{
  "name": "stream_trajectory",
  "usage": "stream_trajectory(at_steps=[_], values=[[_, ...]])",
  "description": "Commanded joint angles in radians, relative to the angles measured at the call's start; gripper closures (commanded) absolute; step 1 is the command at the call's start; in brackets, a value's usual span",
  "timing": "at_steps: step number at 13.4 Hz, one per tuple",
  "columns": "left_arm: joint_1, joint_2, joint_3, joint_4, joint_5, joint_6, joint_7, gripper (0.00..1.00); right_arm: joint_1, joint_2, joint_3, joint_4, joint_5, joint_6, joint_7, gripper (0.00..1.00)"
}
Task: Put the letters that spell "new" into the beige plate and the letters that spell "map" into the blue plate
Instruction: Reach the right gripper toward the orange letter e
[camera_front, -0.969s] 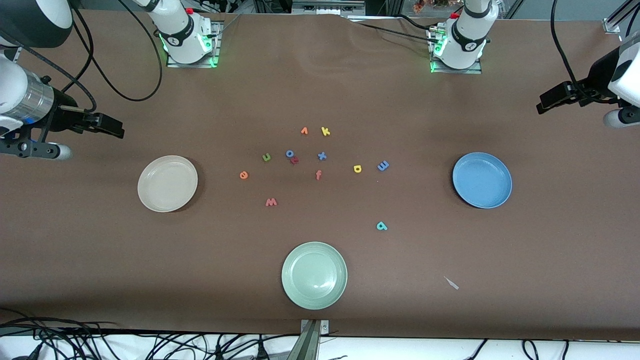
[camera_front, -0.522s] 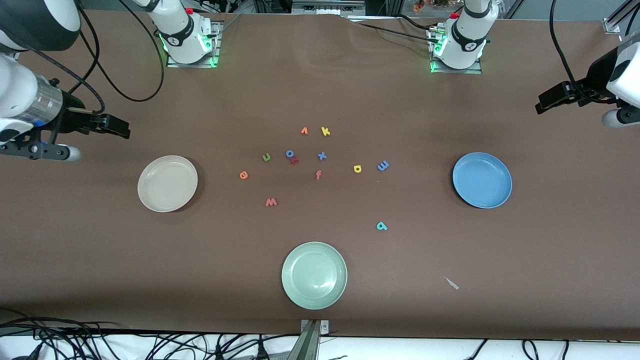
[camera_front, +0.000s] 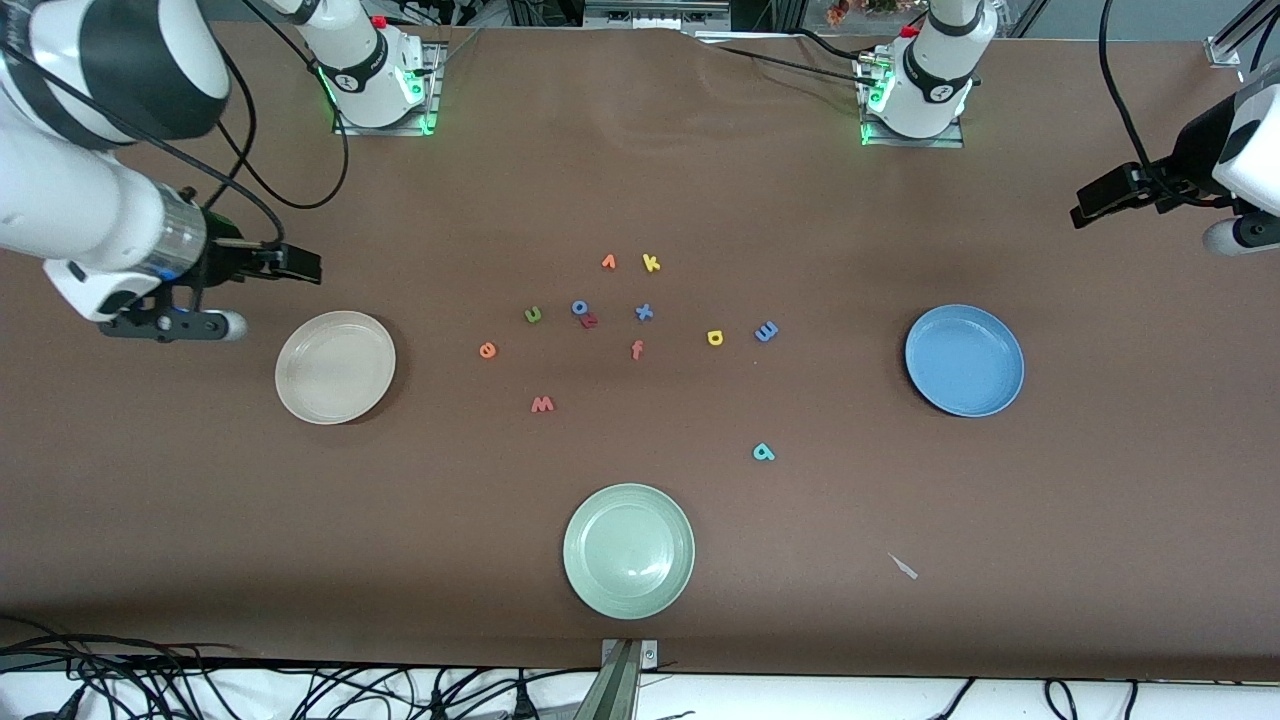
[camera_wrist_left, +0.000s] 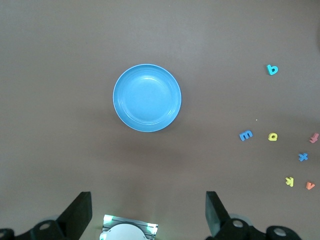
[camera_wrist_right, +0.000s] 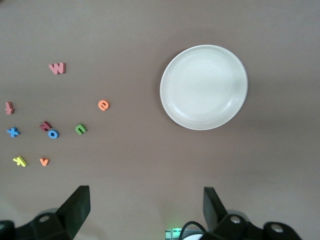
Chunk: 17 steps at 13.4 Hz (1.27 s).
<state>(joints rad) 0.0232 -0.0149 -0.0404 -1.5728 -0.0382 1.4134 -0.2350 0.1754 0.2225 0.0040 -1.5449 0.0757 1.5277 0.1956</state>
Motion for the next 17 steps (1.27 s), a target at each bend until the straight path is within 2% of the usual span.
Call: stream_trajectory(at_steps=[1, 4, 9, 15, 17], values=[[0.003, 0.004, -0.004, 0.013, -0.008, -0.002, -0.010, 0.00, 0.050, 0.067, -0.002, -0.010, 0.013, 0.058, 0.018, 0.00], [0.003, 0.004, -0.004, 0.013, -0.008, -0.002, -0.010, 0.00, 0.081, 0.078, -0.002, -0.098, 0.015, 0.204, 0.077, 0.00], [-0.005, 0.012, -0.004, 0.022, -0.008, -0.001, -0.007, 0.00, 0.150, 0.083, -0.001, -0.363, 0.015, 0.590, 0.143, 0.00], [-0.058, 0.050, -0.010, 0.023, -0.023, 0.029, -0.006, 0.00, 0.219, 0.182, -0.001, -0.391, 0.016, 0.739, 0.284, 0.00], [-0.063, 0.058, -0.042, -0.019, -0.040, 0.083, -0.006, 0.00, 0.225, 0.205, -0.001, -0.415, 0.015, 0.811, 0.309, 0.00]])
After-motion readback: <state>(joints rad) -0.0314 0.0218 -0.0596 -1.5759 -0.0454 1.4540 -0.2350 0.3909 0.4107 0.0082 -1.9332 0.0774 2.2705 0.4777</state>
